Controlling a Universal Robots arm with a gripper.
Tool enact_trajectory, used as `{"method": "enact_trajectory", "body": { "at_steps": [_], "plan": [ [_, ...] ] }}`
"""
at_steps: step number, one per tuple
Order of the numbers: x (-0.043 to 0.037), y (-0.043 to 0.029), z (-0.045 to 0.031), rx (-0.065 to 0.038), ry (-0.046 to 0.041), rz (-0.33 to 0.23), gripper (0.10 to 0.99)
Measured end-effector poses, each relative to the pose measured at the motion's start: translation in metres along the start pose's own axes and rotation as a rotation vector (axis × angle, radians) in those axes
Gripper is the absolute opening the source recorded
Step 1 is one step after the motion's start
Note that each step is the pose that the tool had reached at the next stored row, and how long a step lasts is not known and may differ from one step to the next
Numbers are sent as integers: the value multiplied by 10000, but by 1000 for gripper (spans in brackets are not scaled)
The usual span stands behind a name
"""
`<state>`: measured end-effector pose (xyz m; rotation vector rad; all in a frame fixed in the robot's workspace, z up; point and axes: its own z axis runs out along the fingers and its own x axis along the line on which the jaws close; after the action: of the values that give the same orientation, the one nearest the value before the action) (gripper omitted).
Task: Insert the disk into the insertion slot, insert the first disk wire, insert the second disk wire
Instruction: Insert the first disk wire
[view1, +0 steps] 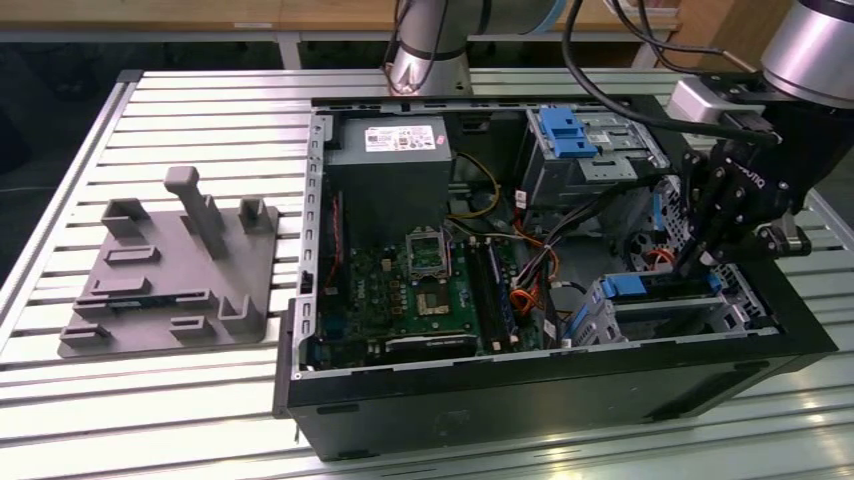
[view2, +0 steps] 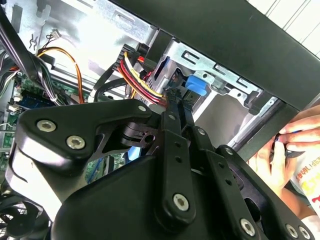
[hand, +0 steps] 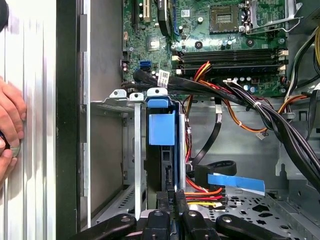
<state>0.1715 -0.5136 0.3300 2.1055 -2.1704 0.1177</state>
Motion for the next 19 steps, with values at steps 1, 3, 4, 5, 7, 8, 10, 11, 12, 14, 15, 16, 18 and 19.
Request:
{"method": "enact_trajectory", "body": {
  "at_steps": [1, 3, 4, 5, 7, 8, 10, 11, 12, 14, 15, 16, 18, 19],
  "plan": [
    [-1, 0, 4, 0, 0, 0, 165],
    [-2, -1, 14, 0, -1, -3, 165],
    [-3, -1, 20, 1, -1, -4, 165],
    [-3, -1, 26, 1, -1, -6, 165],
    [-4, -1, 39, 2, -4, -11, 165],
    [-1, -1, 45, 3, -8, -15, 165],
    [5, -2, 57, 4, -20, -28, 165],
    [9, -2, 62, 4, -29, -37, 165],
    [9, -2, 67, 4, -46, -42, 176],
    [10, -1, 59, 4, -54, -47, 231],
    [14, -1, 30, 5, -47, -48, 231],
    [19, 0, -8, 6, -43, -48, 302],
    [27, 3, -98, 6, -44, -48, 302],
    [31, 4, -144, 6, -40, -49, 302]
  ]
}}
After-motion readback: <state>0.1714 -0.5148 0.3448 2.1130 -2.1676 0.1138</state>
